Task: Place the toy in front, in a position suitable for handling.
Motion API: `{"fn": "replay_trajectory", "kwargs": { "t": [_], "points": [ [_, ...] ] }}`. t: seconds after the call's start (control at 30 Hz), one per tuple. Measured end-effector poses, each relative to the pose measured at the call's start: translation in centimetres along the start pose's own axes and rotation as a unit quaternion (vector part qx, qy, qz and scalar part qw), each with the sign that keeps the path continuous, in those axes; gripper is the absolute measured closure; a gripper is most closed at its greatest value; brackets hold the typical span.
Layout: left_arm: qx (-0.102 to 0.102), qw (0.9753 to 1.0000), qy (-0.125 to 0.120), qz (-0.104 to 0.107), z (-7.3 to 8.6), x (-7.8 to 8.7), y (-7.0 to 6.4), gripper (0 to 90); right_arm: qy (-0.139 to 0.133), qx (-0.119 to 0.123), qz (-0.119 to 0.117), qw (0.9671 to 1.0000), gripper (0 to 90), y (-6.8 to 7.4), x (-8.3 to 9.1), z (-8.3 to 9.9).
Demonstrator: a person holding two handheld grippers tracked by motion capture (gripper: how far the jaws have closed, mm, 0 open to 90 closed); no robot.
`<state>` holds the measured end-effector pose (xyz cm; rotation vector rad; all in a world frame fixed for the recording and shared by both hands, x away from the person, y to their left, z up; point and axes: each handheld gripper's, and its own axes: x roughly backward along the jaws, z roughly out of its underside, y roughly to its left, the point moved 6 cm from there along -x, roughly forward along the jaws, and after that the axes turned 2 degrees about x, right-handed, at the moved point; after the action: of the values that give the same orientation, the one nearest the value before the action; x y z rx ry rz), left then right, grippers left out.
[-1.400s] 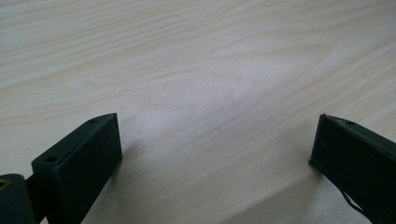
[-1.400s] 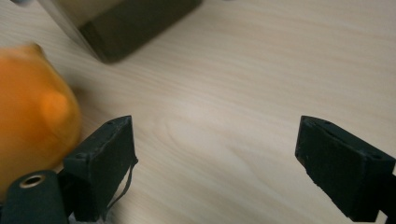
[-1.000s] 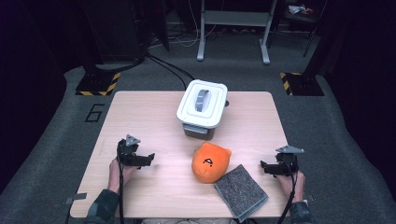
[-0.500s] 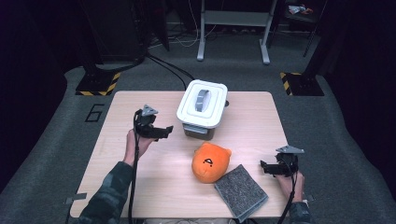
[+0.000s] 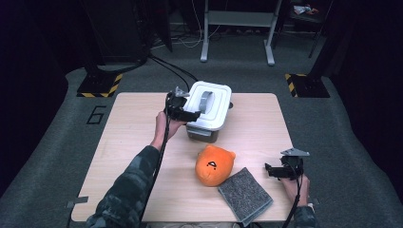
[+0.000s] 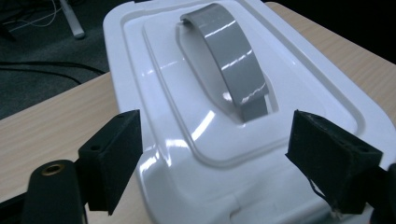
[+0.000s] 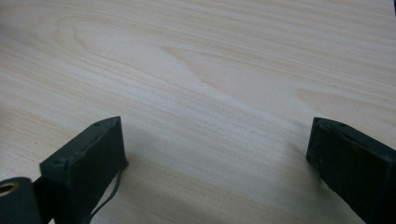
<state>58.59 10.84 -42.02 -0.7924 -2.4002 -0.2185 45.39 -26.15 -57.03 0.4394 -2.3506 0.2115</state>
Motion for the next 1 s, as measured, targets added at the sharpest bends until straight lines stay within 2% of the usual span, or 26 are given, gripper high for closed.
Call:
{"fn": "replay_trajectory", "kwargs": {
  "t": [0.1,0.17,0.33,0.37,0.4,0.47,0.5,0.53,0.57,0.7,0.87,1.0],
  "points": [
    [0.008,1.0,-0.001,0.003,-0.7,-1.0,-0.4,23.8,0.0,0.0,0.0,1.0,3.7,0.0,0.0,0.0],
    [-0.003,1.0,0.005,-0.001,-0.9,-1.5,-0.7,26.8,0.0,0.0,0.0,1.0,3.7,0.0,0.0,0.0],
    [0.003,1.0,0.003,-0.003,-1.4,-2.8,-1.3,33.2,0.0,0.0,0.0,1.0,3.7,0.0,0.0,0.0],
    [-0.004,0.9999,0.01,-0.011,-1.4,-3.0,-1.3,35.3,0.0,0.0,0.0,1.0,3.7,0.0,0.0,0.0],
    [-0.002,0.9998,0.009,-0.02,-1.5,-3.3,-1.4,39.6,0.0,0.0,0.0,1.0,3.7,0.0,0.0,0.0],
    [-0.007,0.9997,0.019,-0.015,-1.4,-3.5,-1.6,46.4,0.001,-0.002,0.0,1.0,3.7,0.0,0.0,0.0],
    [-0.005,0.9998,0.014,-0.011,-1.4,-3.6,-1.7,49.7,0.001,-0.003,0.0,1.0,3.8,0.1,0.0,0.0],
    [-0.008,0.9998,0.016,-0.012,-1.4,-3.7,-1.9,55.1,0.0,0.0,0.0,1.0,3.8,0.0,0.0,0.0],
    [-0.014,0.9995,0.02,-0.018,-1.4,-3.6,-1.9,56.5,0.001,-0.003,0.0,1.0,3.8,0.1,0.0,0.0],
    [-0.013,0.9994,0.024,-0.023,-1.3,-3.6,-1.4,58.0,0.001,-0.001,0.0,1.0,3.8,0.0,0.0,0.0],
    [-0.001,0.9996,0.019,-0.019,-1.1,-3.3,-0.5,60.3,0.001,-0.003,0.0,1.0,3.9,0.1,0.0,0.0],
    [-0.007,0.9995,0.024,-0.018,-1.0,-3.0,-0.1,60.8,0.001,-0.002,0.0,1.0,3.9,0.1,0.0,0.0]
  ]
}}
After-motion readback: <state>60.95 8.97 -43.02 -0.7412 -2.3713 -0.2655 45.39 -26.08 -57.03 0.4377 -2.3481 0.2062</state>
